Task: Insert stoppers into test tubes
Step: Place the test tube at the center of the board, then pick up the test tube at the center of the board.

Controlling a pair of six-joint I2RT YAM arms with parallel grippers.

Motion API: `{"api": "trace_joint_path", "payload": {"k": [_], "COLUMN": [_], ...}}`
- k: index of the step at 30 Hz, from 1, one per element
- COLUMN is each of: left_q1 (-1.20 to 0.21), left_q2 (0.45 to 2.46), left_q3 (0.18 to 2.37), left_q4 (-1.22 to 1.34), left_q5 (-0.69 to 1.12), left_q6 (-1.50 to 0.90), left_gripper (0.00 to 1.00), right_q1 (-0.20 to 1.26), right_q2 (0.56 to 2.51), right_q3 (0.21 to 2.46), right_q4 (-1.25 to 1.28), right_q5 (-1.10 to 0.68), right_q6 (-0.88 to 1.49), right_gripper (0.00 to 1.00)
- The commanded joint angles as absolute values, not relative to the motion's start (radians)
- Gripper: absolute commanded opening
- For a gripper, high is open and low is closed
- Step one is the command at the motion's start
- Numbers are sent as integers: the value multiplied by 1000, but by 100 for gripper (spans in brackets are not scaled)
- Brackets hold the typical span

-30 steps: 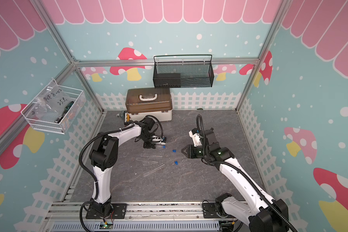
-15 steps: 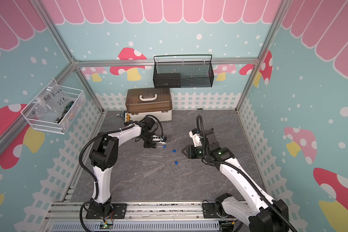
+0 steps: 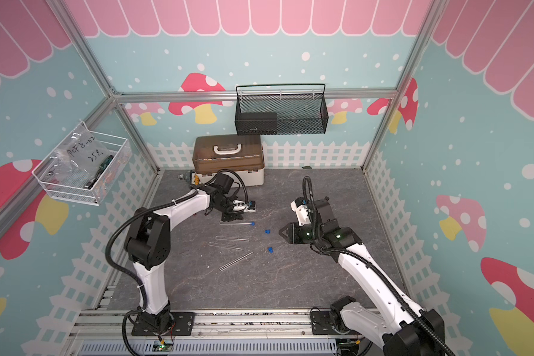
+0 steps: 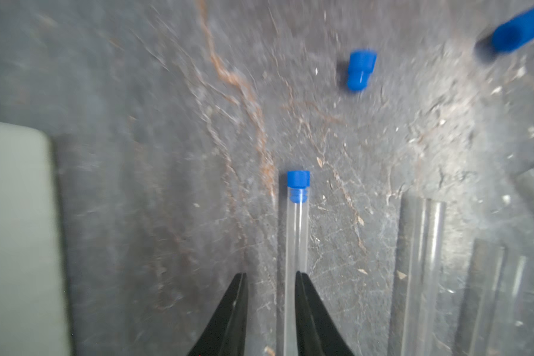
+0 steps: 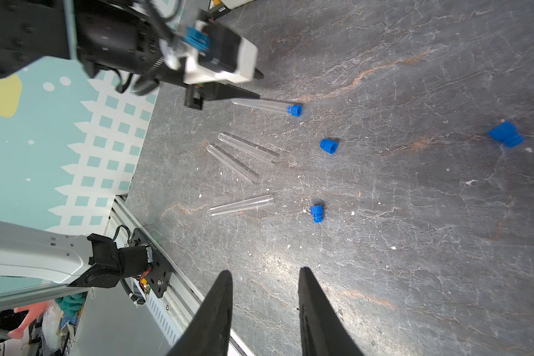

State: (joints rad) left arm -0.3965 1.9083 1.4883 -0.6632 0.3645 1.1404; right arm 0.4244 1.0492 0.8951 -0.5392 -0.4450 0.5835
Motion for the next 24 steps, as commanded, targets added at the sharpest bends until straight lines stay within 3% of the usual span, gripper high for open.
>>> {"api": "trace_joint_path", "payload": {"k": [1,7,12,18,24], "left_q1": [-393,-449,-553,-721,-792], "left_q2": [1744,1526,1366,1347,1390], "left_q3": [1389,1094,878,806,798], "left_q4": [-519,-389,-373,-417,-455], "left_q5": [476,318,323,126,21], "left_q6": [1000,630,435,260,165], "left_gripper": [31,30,29,32,37], "right_q1": [417,414,412,410,410], "right_q2": [1029,1029,1029,1014,1003], "right_q3": [881,877,874,873,868], "right_q4": [-553,-553,-556,-589,-603], "right_q5": [-450,-443,-448,-446,-443], "right_q6": [566,544,537,537,539], "right_gripper": [35,36,36,37,37]}}
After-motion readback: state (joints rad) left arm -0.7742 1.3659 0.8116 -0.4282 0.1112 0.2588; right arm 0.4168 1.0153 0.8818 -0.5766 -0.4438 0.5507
